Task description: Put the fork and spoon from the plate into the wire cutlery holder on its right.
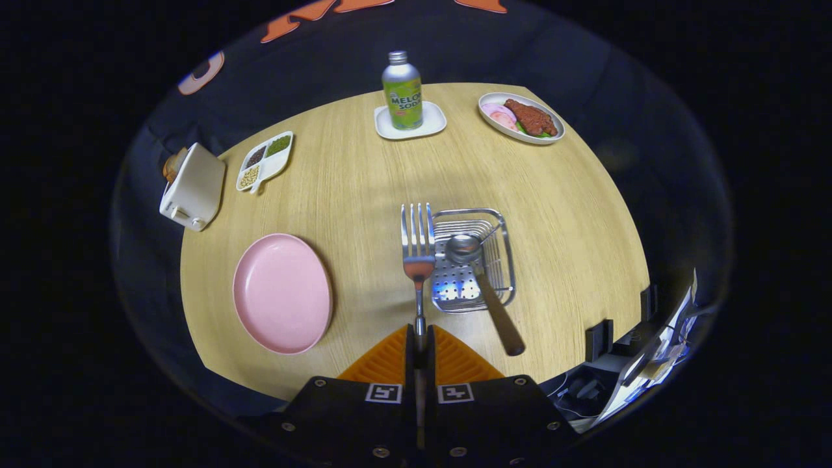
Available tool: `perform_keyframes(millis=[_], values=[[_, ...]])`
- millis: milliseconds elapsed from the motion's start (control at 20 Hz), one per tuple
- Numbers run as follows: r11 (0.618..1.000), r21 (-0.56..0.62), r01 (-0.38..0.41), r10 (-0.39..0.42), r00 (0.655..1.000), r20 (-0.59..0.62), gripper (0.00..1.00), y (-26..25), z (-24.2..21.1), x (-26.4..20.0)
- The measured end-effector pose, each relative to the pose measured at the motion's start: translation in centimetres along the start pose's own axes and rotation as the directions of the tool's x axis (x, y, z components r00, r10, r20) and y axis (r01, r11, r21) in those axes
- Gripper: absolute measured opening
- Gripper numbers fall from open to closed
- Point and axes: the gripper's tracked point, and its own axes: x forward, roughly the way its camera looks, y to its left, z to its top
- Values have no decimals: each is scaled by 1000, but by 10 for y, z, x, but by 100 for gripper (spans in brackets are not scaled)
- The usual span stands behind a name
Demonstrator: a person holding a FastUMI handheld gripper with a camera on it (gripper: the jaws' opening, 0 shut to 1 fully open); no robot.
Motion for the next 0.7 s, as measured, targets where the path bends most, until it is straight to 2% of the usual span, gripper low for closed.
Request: perform_keyframes(millis=[350, 700], values=[[1000, -7, 3, -4, 998, -61, 6, -21, -6, 6], [1000, -20, 1, -1, 1000, -21, 8, -25, 12, 8]])
